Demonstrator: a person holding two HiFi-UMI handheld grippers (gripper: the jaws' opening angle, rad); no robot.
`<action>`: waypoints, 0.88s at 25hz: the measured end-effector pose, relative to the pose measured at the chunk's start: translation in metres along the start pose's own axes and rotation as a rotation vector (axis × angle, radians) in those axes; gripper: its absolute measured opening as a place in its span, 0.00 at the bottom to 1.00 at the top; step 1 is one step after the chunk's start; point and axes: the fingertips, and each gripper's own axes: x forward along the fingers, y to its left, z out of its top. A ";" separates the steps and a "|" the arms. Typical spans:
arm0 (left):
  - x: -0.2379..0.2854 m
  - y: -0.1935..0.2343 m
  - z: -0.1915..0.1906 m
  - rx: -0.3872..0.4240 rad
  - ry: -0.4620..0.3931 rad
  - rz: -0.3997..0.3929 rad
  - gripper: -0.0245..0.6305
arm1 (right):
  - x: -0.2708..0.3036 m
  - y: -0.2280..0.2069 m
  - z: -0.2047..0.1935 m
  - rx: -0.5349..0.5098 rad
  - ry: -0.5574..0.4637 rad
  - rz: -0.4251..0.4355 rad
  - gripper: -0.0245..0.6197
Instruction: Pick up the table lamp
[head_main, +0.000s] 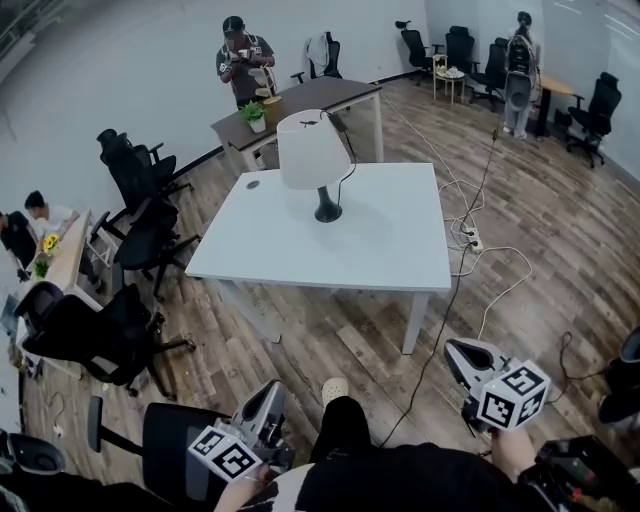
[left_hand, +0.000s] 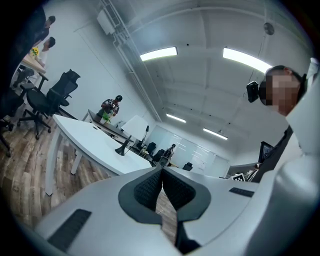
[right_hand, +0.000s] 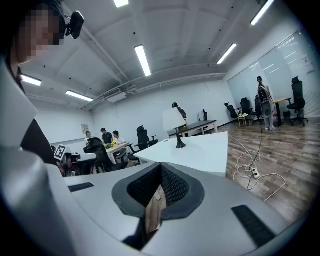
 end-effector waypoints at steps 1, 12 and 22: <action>0.007 0.003 0.000 -0.007 0.005 -0.008 0.06 | 0.003 -0.005 -0.001 0.007 0.004 -0.009 0.06; 0.103 0.052 0.032 -0.048 0.058 -0.116 0.06 | 0.062 -0.041 0.027 0.051 0.012 -0.082 0.06; 0.185 0.121 0.100 -0.048 0.068 -0.184 0.06 | 0.155 -0.066 0.077 0.064 -0.006 -0.132 0.06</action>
